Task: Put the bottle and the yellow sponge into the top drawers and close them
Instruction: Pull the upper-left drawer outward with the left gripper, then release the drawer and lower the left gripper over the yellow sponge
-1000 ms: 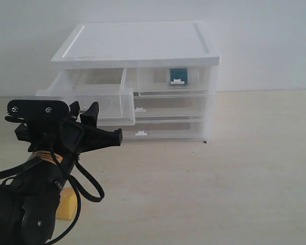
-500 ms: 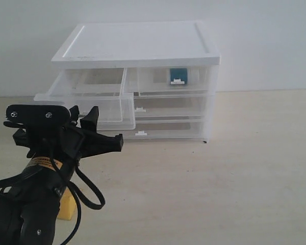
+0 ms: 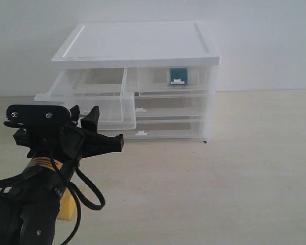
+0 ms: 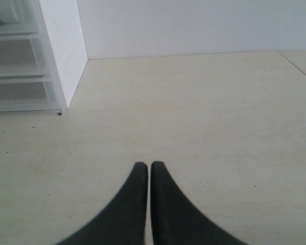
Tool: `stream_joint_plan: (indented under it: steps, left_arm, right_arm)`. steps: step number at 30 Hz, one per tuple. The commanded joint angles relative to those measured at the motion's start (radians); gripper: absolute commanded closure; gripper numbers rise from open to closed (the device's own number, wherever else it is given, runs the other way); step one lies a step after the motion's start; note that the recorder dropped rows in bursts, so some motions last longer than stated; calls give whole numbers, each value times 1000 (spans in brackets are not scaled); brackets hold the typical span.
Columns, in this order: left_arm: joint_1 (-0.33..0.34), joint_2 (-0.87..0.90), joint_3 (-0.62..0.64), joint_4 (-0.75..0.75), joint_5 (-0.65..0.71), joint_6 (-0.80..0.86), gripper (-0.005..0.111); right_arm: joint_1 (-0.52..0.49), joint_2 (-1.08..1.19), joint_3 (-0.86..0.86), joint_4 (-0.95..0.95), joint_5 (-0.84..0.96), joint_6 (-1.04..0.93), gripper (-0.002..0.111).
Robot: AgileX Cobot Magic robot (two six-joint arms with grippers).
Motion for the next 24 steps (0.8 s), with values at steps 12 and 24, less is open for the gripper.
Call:
stream_joint_plan:
  steps: [12,24]
  left_arm:
    - [-12,-6,5,-11,72,9,42]
    - [-12,-97,43,-45,263,9,27]
  right_arm:
    - [-1,-7,4,-1,-6,0,108]
    - [-1,-7,4,-1,-6,0,108]
